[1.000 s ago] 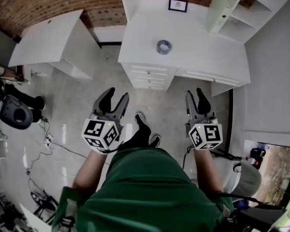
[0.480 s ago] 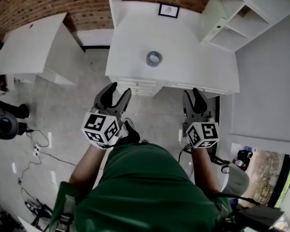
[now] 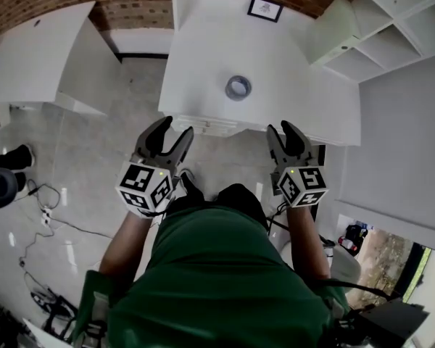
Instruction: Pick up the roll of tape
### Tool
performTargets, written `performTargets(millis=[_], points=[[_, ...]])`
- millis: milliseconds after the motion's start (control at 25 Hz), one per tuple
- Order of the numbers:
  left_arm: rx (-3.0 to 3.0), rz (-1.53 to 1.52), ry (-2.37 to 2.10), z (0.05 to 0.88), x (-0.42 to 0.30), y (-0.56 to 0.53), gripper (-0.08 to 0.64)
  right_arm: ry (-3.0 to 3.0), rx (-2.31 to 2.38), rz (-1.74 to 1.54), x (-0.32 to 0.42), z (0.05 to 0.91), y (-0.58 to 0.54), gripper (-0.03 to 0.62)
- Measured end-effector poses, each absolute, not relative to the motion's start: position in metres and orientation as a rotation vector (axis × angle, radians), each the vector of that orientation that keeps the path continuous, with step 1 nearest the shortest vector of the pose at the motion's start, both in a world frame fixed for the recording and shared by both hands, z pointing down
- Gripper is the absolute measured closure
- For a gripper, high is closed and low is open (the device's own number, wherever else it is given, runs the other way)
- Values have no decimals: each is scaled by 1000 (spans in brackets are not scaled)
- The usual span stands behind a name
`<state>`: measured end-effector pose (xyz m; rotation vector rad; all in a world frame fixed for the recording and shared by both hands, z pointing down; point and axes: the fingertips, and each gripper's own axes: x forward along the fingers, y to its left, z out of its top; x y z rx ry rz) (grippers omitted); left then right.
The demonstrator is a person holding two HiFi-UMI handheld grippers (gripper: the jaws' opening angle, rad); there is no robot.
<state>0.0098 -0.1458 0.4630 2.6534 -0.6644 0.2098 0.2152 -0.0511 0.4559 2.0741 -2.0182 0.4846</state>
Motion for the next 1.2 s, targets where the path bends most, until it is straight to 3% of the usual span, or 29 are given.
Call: performTargets(millis=[640, 1200], points=[[2438, 257, -1036, 485, 35, -181, 336, -2183, 1381, 662, 236, 563, -169, 419], [2197, 203, -1357, 505, 35, -157, 336, -2013, 874, 698, 237, 688, -206, 419]])
